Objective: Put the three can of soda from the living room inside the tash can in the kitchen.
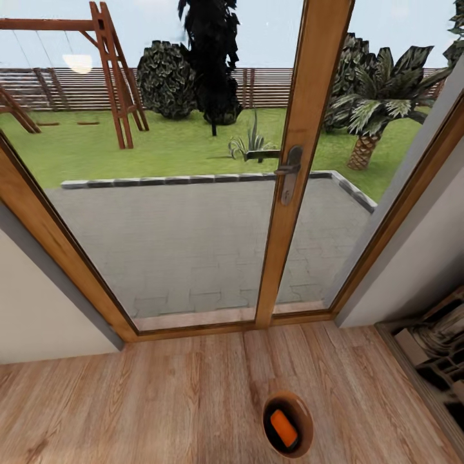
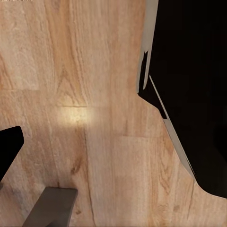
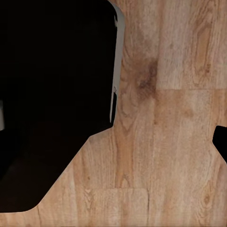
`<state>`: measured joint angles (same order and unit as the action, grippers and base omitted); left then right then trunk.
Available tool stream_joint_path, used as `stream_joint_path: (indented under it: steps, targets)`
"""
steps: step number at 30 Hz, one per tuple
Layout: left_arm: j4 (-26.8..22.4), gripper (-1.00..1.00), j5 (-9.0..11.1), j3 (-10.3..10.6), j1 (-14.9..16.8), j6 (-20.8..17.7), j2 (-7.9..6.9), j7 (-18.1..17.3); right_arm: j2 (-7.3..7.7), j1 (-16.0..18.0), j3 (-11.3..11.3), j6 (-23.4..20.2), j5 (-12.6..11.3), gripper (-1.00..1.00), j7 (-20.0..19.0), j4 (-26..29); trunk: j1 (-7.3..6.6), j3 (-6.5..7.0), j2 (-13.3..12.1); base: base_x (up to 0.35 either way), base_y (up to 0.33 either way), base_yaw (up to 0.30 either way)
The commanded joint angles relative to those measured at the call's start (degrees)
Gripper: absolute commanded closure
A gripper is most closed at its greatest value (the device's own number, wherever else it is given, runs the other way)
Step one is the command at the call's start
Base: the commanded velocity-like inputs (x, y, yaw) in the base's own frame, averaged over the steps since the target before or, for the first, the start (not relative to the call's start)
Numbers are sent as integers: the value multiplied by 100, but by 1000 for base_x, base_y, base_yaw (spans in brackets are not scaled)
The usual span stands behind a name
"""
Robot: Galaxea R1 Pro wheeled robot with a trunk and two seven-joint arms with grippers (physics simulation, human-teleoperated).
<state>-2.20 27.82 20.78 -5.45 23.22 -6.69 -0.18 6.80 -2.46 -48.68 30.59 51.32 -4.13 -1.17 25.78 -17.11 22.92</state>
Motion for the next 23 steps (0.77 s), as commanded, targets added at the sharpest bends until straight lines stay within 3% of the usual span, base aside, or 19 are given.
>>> stream_joint_path:
  steps: [1, 23]
  targets:
    - [0, -100, -1, 1, 0, 0, -1, 0, -1, 0, -1, 0, -2, -100, 0, -3, 0, 0, 0, 0, 0, 0]
    - [0, -100, -1, 8, 0, -2, -3, 0, -1, 0, 1, 0, 0, -100, 0, 10, 0, 0, 0, 0, 0, 0]
